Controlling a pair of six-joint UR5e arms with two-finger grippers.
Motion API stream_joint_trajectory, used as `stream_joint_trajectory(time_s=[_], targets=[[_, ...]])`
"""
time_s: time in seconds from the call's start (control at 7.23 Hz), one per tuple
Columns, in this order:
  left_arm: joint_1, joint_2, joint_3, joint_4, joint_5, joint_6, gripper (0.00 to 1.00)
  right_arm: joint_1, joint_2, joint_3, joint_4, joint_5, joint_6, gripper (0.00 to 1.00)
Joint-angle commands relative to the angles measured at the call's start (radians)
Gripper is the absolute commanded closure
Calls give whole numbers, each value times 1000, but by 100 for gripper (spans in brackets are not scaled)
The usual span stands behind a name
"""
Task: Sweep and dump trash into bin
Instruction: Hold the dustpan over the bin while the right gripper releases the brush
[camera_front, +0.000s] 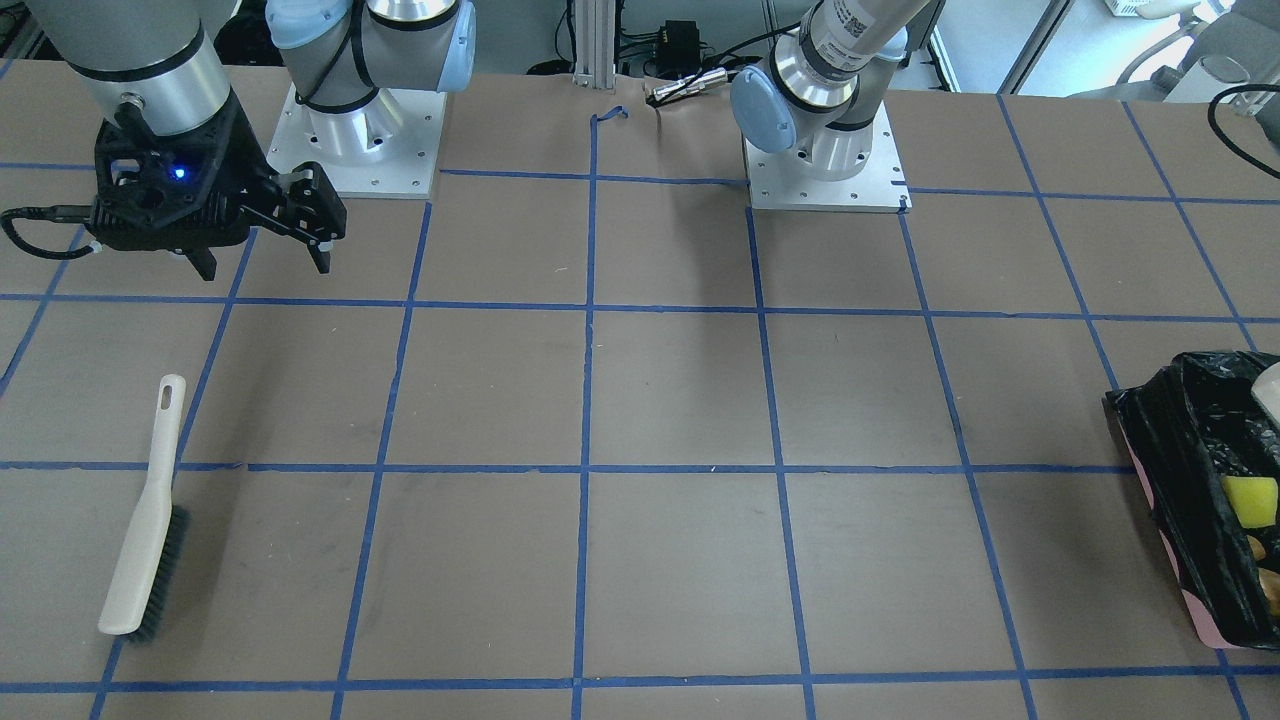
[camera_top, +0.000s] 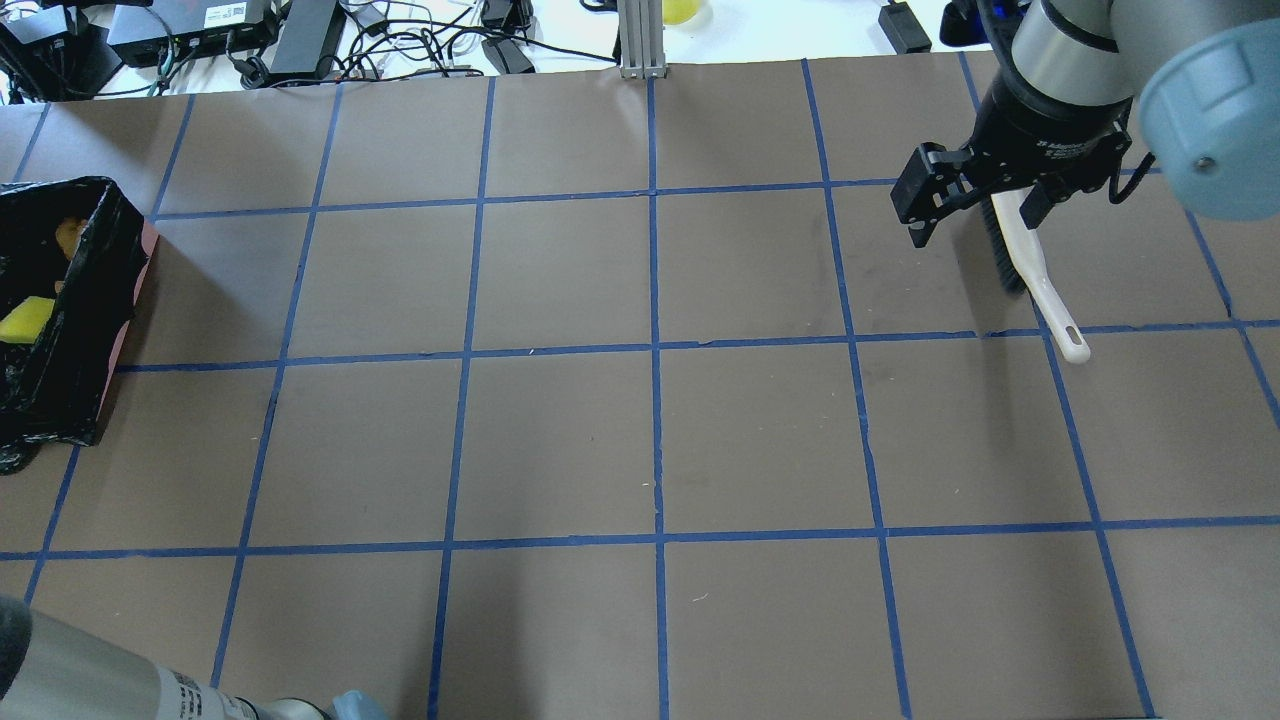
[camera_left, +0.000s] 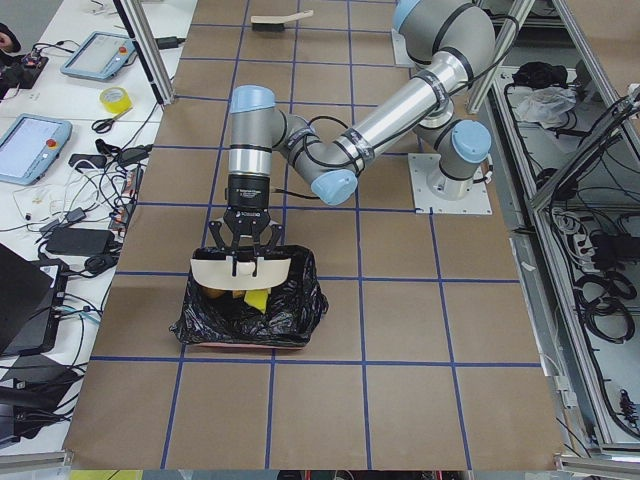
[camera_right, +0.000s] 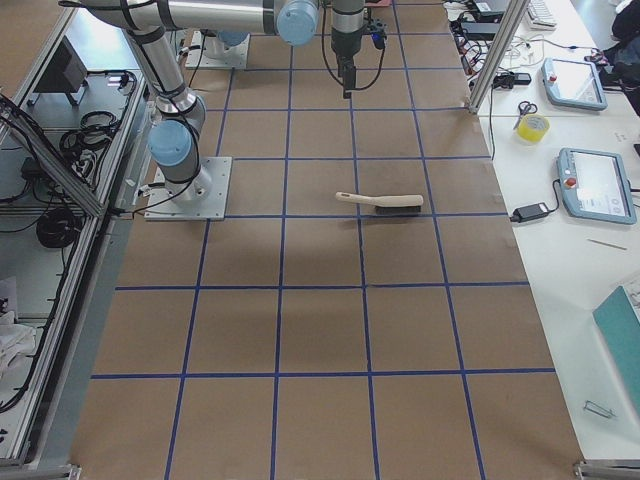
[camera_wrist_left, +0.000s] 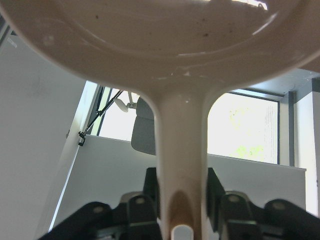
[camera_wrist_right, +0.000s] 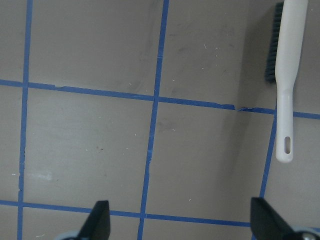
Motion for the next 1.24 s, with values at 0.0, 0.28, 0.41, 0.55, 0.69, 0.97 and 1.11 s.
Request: stream_joint_trajectory(time_s=[0.0,0.28,0.41,0.55,0.69,0.97,1.11], targets=[[28,4,22,-90,-198,79,100,0,0,1,0,-2,0,0],[19,8,31,-214,-312,67,100,0,0,1,-2,-4,0,0],[13,5,39,-260,-323,56,100,0,0,1,-2,-10,0,0],[8,15,39,-318,-384,29,100,0,2,1,-2,-13,0,0],[6,19,39,-424,-443,-76,100,0,0,4,-2,-13,0,0],[-94,34,37,-577,-473,-344,100,0,0,16,-2,-16,0,0],[-156,53,36,-630,-469,-467,100,0,0,16,-2,-18,0,0]])
